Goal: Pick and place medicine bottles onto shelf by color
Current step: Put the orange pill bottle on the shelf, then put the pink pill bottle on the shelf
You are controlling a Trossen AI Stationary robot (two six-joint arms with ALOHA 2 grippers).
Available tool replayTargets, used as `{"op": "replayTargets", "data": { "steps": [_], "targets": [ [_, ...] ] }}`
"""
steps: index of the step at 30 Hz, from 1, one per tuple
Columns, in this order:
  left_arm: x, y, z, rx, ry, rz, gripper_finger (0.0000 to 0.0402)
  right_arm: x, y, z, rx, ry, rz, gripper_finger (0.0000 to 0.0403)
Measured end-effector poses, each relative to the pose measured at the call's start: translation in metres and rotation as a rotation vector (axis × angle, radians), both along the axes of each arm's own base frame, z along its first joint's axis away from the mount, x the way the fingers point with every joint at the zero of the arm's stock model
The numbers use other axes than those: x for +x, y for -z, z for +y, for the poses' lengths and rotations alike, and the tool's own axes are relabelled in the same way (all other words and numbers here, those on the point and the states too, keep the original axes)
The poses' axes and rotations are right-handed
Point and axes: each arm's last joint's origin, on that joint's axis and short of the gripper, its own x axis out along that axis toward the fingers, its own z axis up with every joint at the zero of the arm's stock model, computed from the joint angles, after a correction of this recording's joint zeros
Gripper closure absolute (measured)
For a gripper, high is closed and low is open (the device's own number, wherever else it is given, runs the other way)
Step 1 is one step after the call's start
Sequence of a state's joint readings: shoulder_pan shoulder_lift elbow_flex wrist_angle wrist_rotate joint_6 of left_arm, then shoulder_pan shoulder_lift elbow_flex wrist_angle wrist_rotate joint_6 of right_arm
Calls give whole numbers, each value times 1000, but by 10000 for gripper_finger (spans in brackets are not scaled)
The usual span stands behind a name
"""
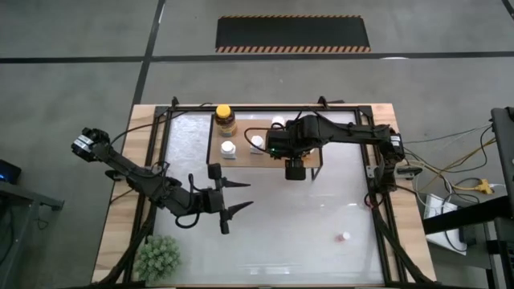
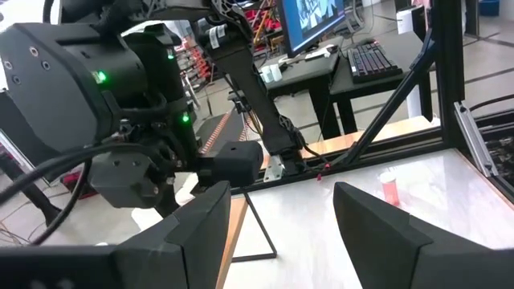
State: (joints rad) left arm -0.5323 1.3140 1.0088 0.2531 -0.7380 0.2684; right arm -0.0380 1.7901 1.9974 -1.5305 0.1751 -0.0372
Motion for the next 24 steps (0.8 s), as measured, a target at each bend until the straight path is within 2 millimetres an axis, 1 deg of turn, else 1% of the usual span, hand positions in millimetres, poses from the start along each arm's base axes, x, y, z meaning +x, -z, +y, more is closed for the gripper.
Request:
{"op": "replayTargets", "data": {
  "steps": [6,15,24],
  "targets": [
    [0,0,0,0,0,0,196,0,3,0,-5,3,3,189],
    [0,0,0,0,0,0,196,2,2,0,-9,-3,-15,144],
    [0,0,0,0,0,0,196,2,2,0,-11,-11,-15,142]
  ]
}}
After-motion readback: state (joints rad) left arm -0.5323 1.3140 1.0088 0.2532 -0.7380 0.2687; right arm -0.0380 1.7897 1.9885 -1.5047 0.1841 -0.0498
